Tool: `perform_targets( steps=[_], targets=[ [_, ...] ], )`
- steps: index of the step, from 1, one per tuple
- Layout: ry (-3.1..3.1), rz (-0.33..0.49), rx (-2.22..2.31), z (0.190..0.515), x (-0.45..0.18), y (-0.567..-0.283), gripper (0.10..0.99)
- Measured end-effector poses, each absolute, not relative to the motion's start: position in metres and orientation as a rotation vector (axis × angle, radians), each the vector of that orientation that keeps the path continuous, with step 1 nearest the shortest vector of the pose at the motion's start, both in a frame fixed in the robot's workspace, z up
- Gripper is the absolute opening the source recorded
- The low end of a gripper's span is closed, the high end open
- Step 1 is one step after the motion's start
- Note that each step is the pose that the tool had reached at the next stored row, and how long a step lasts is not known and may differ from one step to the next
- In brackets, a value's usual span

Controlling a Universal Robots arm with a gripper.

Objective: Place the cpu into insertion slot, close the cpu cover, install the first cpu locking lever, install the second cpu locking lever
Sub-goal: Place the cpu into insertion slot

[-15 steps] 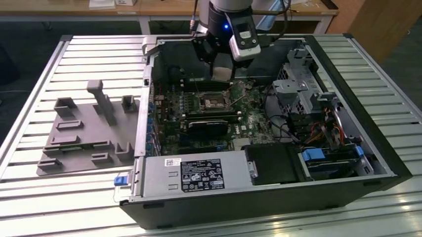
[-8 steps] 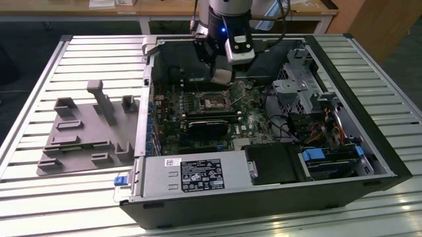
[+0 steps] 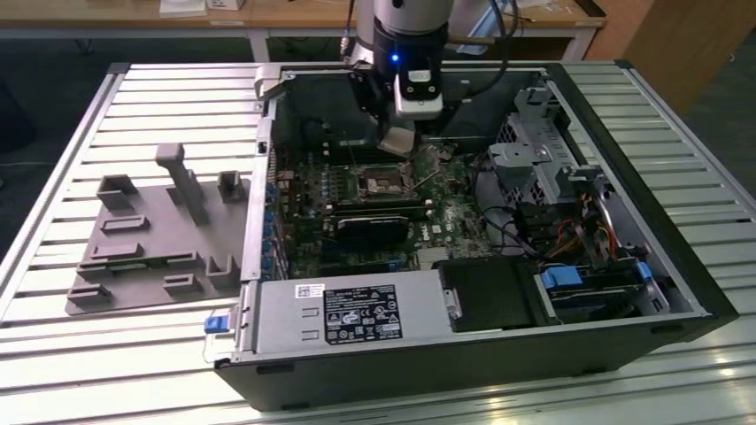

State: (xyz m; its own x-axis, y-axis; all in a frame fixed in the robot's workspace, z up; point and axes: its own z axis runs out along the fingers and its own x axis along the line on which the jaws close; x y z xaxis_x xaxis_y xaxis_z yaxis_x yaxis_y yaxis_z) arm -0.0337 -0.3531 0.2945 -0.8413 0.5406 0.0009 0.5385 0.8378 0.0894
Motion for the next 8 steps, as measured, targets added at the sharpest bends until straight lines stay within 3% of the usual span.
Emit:
perform_targets(
  steps=[8],
  targets=[
    [2.911, 0.131, 1.091, 0.2903, -0.0337, -0.3531, 0.537]
  ],
)
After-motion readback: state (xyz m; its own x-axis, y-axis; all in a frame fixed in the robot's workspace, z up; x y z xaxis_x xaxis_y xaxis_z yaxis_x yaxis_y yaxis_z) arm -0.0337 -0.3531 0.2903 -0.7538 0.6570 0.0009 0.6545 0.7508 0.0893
